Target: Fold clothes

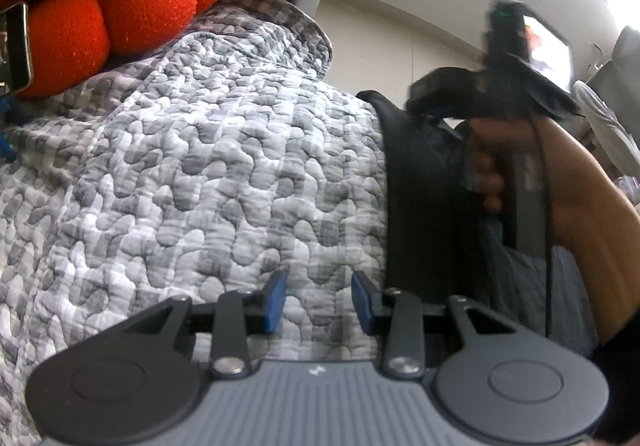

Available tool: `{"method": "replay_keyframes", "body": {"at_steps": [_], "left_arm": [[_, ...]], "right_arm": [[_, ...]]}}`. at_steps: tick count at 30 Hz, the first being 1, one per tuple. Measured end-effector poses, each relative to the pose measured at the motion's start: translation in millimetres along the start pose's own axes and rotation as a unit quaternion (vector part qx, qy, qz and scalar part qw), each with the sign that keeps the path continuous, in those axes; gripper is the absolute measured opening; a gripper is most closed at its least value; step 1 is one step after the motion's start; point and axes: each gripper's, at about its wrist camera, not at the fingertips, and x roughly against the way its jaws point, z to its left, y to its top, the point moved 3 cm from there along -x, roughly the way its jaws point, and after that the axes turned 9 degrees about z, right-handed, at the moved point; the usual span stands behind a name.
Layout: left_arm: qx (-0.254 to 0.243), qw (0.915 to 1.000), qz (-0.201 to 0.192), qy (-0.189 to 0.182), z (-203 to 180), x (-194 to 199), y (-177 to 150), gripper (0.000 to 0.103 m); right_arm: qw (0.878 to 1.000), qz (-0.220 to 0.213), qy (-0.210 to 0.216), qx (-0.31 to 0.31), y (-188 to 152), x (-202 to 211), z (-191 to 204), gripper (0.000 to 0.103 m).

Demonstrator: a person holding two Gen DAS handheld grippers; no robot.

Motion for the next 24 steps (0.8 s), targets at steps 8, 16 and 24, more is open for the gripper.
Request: {"method": "replay_keyframes", "body": {"at_steps": [8, 16, 24], "left_arm": [[0.002, 1.0000, -0.004, -0.001, -1, 3, 2, 0.038], [-0.001, 0.9999, -0.016, -0.003, -4, 12, 2, 0.038], [-0.002, 0.9995, -0.029, 0.009, 0, 19, 2, 0.038]], "right_arm": [[0.999, -0.021, 0.046, -0.011, -47, 64, -17, 0.023], [0.998, -0.010, 0.065, -0.009, -96, 123, -25, 0.023], [0.994, 0.033, 0.105, 0.010, -165, 183, -3, 0.023]]}}
